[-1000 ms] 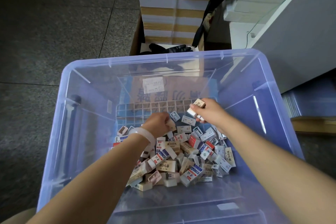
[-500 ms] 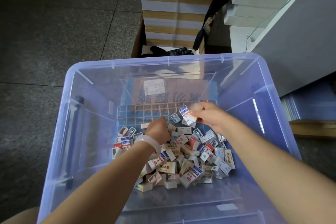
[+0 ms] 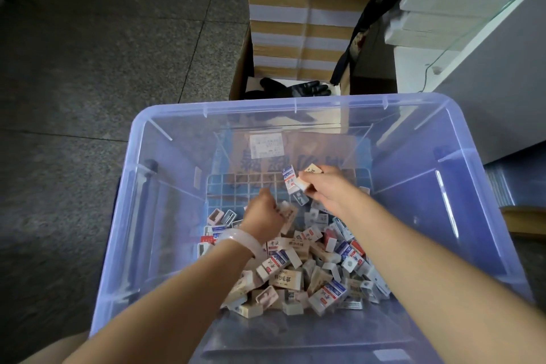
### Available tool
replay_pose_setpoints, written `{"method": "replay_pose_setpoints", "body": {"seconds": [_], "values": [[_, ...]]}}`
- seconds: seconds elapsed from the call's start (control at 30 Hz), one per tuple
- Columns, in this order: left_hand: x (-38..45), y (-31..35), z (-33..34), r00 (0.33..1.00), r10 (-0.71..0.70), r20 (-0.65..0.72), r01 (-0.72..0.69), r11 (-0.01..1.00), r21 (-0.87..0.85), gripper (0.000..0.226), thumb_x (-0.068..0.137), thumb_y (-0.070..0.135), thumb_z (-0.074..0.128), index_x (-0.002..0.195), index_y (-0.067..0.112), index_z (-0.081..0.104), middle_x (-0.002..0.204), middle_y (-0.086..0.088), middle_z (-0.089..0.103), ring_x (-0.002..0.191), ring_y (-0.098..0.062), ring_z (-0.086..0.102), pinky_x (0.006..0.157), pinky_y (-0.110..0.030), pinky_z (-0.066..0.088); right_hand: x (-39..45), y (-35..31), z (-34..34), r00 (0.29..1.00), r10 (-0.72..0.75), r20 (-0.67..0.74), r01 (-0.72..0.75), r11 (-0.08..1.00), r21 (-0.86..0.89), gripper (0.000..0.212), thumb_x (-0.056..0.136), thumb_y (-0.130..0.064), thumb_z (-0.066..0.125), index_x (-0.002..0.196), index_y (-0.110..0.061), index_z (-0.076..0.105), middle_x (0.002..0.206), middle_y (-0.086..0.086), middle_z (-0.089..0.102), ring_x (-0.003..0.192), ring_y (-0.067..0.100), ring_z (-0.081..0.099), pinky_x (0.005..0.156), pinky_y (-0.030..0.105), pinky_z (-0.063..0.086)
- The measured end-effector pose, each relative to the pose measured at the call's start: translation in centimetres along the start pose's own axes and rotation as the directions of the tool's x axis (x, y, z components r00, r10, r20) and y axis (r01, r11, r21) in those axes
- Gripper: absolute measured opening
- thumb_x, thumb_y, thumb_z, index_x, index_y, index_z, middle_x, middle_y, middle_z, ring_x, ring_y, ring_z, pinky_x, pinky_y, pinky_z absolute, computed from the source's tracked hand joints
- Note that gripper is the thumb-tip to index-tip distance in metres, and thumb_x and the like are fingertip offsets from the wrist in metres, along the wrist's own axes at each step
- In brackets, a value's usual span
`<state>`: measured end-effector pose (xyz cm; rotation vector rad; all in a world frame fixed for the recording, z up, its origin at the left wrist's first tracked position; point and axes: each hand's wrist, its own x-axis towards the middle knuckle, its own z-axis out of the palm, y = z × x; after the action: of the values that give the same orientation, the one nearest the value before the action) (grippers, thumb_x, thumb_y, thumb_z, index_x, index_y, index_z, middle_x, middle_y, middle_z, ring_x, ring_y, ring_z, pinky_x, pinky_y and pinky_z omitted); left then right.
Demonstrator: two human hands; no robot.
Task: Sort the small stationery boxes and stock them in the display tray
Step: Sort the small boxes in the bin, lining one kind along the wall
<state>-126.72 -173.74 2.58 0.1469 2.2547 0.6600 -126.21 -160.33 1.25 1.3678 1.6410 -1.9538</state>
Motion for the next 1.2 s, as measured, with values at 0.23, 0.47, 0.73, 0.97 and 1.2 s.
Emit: {"method": "replay_pose_setpoints", "body": {"seconds": [0.23, 0.47, 0.73, 0.97, 1.2], "values": [[-3.1, -1.2, -5.8, 0.966, -0.078, -0.246, -0.006, 0.945, -0.326, 0.031, 0.083, 0.005, 0.068, 0.073, 0.015, 0.040, 0.068, -0.001, 0.047, 0.056, -0.012, 0.040, 0.044, -0.017, 0.034, 0.1, 0.5, 4.0, 0.997, 0.069, 0.034, -0.070, 0.997, 0.021, 0.025, 0.090, -0.003, 0.057, 0.115, 0.002, 0.054, 0.097, 0.012, 0.061, 0.089, 0.025, 0.062, 0.079, 0.031, 0.052], [-6.7, -2.1, -6.9, 0.977, -0.131, -0.169, -0.008, 0.767, -0.642, 0.022, 0.081, 0.003, 0.070, 0.087, 0.011, 0.051, 0.074, -0.005, 0.061, 0.056, -0.010, 0.057, 0.045, -0.015, 0.040, -0.4, 1.5, 8.7, 0.979, 0.068, 0.192, -0.068, 0.998, -0.009, 0.008, 0.091, -0.006, 0.056, 0.100, -0.004, 0.054, 0.091, 0.013, 0.063, 0.091, 0.030, 0.062, 0.084, 0.047, 0.053], [-8.3, -3.5, -5.7, 0.985, -0.116, -0.124, 0.033, 0.845, -0.534, 0.023, 0.078, 0.005, 0.074, 0.088, 0.009, 0.055, 0.089, -0.023, 0.065, 0.067, -0.019, 0.053, 0.061, -0.031, 0.045, -0.5, 1.8, 7.1, 0.917, -0.330, 0.223, 0.391, 0.635, -0.666, 0.027, 0.095, -0.019, 0.053, 0.120, -0.013, 0.046, 0.101, 0.004, 0.058, 0.085, 0.020, 0.057, 0.064, 0.027, 0.044], [-9.2, -3.5, -6.3, 0.977, -0.165, -0.137, 0.043, 0.779, -0.626, 0.021, 0.079, 0.002, 0.072, 0.084, 0.009, 0.053, 0.068, -0.003, 0.063, 0.051, -0.005, 0.057, 0.046, -0.014, 0.042, -0.7, 1.9, 9.1, 0.939, -0.178, 0.294, 0.321, 0.758, -0.567, 0.038, 0.090, -0.017, 0.061, 0.120, -0.015, 0.038, 0.092, 0.003, 0.056, 0.083, 0.023, 0.063, 0.073, 0.036, 0.056], [-9.5, -3.3, -6.0, 0.982, -0.159, -0.101, 0.055, 0.756, -0.653, 0.021, 0.078, 0.002, 0.072, 0.083, 0.009, 0.053, 0.068, -0.001, 0.065, 0.056, -0.008, 0.058, 0.048, -0.014, 0.043, -1.0, 2.5, 6.5, 0.817, -0.402, 0.414, 0.552, 0.337, -0.762, 0.032, 0.097, -0.009, 0.042, 0.125, -0.017, 0.055, 0.106, 0.005, 0.063, 0.089, 0.020, 0.060, 0.081, 0.031, 0.049]]}}
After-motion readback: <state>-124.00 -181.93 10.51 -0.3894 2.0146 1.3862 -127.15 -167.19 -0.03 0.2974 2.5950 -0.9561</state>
